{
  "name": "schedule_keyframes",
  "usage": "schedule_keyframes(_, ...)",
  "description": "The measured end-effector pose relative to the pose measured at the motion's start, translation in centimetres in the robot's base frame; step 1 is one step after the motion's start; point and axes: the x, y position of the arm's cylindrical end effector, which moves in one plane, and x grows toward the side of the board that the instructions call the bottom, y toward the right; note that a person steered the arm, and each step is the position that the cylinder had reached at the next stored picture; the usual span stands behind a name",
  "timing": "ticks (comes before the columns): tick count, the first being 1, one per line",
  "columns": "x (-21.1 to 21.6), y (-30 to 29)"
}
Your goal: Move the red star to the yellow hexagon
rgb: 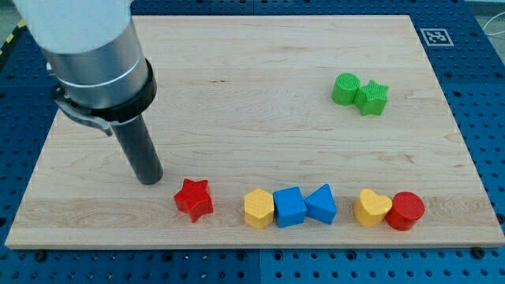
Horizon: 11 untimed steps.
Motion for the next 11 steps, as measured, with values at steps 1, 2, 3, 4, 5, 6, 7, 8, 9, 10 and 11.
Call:
schedule_keyframes(1, 1.7, 0.0)
schedule_keyframes(2, 2.7, 0.1)
schedule_keyframes(3, 2.7, 0.9)
schedule_keyframes(4, 2.7, 2.2)
schedule_keyframes(5, 2.7, 3.9)
schedule_keyframes(6, 2.7, 5.3)
schedule_keyframes(7, 2.7, 5.4)
schedule_keyframes(8, 2.8, 3.3)
schedule_keyframes(9, 3.4, 2.0)
schedule_keyframes(10, 4.0, 2.2)
schedule_keyframes(11, 4.3, 3.3)
